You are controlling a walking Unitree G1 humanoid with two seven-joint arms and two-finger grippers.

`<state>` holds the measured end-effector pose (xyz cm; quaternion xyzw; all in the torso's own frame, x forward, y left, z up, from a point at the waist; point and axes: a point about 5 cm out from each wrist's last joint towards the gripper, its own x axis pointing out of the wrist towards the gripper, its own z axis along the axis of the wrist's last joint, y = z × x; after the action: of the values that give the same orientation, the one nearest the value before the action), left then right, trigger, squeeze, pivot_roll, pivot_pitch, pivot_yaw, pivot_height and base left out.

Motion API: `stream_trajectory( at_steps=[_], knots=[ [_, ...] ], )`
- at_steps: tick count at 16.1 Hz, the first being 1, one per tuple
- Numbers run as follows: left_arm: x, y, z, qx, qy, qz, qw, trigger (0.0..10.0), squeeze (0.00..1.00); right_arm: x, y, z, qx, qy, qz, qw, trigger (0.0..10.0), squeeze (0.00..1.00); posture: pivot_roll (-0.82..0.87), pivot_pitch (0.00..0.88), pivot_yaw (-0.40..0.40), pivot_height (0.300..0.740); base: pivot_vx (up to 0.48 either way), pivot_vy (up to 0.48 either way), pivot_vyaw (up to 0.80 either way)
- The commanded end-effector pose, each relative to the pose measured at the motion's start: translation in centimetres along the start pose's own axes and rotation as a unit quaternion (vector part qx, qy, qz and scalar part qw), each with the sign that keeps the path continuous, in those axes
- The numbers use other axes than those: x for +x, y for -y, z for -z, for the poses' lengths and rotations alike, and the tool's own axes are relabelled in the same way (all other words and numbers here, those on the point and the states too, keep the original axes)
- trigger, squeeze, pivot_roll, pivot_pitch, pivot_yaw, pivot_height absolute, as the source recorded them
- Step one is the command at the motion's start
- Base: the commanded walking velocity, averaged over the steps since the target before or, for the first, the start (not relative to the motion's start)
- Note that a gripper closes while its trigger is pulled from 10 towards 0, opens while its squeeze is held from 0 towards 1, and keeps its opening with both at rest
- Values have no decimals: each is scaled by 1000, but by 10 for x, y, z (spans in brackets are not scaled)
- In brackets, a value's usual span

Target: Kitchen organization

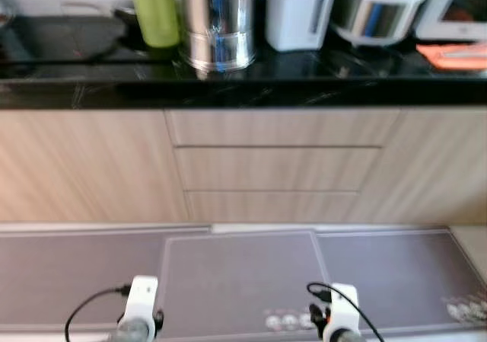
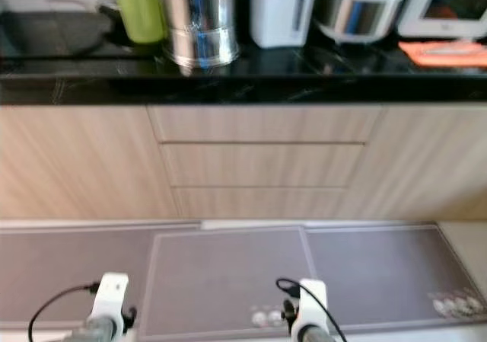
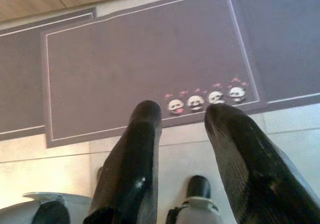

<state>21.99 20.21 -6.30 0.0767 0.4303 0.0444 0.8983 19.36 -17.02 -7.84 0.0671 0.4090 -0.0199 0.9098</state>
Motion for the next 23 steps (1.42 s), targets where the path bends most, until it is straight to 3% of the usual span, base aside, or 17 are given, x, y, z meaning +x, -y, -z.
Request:
stream_trajectory(
  at_steps=[1,10,20,23],
  knots=[
    [0,8,-1,10,-2,11,1000,10000,0,-3,12,5,-1,-8,15,1000,10000,0,8,0,14,740,0,0,0],
    [1,13,-13,12,20,21,1000,10000,0,-3,12,6,1,-10,14,1000,10000,0,12,0,14,740,0,0,0],
    [0,19,-5,31,6,25,999,10000,0,-4,13,9,-25,-19,9,999,10000,0,11,0,7,740,0,0,0],
    [0,20,-3,32,4,26,999,10000,0,-4,13,11,-14,-20,11,1000,10000,0,11,0,5,740,0,0,0]
  ],
)
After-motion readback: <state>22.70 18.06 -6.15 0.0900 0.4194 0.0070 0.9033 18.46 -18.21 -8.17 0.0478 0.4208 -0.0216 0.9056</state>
